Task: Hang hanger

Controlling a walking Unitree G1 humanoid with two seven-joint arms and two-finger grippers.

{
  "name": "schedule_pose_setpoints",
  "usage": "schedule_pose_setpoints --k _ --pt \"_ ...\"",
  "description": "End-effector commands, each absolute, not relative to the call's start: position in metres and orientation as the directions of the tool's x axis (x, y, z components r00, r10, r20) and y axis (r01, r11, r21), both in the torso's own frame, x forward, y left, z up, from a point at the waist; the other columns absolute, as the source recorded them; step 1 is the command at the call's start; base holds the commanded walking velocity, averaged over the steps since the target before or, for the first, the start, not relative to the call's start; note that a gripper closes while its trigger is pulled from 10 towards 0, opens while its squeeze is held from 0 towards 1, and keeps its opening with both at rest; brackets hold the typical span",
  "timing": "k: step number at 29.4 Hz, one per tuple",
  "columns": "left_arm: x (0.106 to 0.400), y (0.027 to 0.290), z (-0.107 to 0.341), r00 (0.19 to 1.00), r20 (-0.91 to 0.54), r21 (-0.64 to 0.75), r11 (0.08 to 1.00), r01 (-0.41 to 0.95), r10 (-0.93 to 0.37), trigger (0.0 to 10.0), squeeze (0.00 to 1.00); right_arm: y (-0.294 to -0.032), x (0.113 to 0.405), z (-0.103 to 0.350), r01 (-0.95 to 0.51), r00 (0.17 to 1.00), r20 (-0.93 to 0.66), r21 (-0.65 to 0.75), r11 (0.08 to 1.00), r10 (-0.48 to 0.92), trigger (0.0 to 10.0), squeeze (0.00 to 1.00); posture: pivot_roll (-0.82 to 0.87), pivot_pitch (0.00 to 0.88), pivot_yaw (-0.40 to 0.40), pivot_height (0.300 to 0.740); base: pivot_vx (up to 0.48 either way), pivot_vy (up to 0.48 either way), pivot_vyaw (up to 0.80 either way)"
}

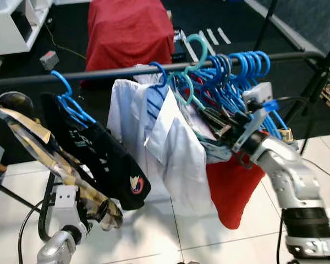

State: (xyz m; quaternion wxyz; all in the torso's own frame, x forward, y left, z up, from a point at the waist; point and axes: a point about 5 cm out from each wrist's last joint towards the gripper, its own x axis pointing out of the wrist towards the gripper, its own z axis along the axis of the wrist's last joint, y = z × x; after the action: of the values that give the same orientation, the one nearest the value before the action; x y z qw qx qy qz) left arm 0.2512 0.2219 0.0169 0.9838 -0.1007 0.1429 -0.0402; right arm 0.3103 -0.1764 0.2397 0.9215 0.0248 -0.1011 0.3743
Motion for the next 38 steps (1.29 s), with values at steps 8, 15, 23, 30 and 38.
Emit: schedule_pose_setpoints --k 8,15,23,30,38 --pt "0.247 0.225 0.006 0.939 -0.332 -0.222 0.975 0.018 -0.093 10.0 0.00 -0.185 0.267 0.199 -0.689 0.723 0.004 -0.061 0.722 0.690 0.0 0.00 -0.10 0.182 0.028 0.740 0.000 0.000 0.00" --pt "0.250 0.224 0.006 0.937 -0.336 -0.222 0.975 0.023 -0.098 10.0 0.00 -0.191 0.251 0.169 -0.631 0.773 -0.093 -0.013 0.776 0.627 10.0 0.00 -0.10 0.179 0.032 0.740 0.000 0.000 0.00" --pt "0.254 0.223 0.006 0.935 -0.340 -0.223 0.974 0.029 -0.106 10.0 0.00 -0.198 0.223 0.139 -0.593 0.784 -0.191 0.053 0.804 0.591 10.0 0.00 -0.11 0.168 0.042 0.740 0.000 0.000 0.00" --pt "0.256 0.222 0.005 0.934 -0.339 -0.223 0.974 0.036 -0.112 10.0 0.00 -0.205 0.253 0.152 -0.562 0.822 -0.108 0.000 0.827 0.558 10.0 0.00 -0.10 0.165 0.043 0.740 0.000 0.000 0.00" --pt "0.253 0.223 0.005 0.937 -0.333 -0.223 0.974 0.033 -0.108 10.0 0.00 -0.196 0.301 0.186 -0.603 0.795 -0.026 -0.135 0.786 0.605 10.0 0.00 -0.06 0.176 0.042 0.740 0.000 0.000 0.00"
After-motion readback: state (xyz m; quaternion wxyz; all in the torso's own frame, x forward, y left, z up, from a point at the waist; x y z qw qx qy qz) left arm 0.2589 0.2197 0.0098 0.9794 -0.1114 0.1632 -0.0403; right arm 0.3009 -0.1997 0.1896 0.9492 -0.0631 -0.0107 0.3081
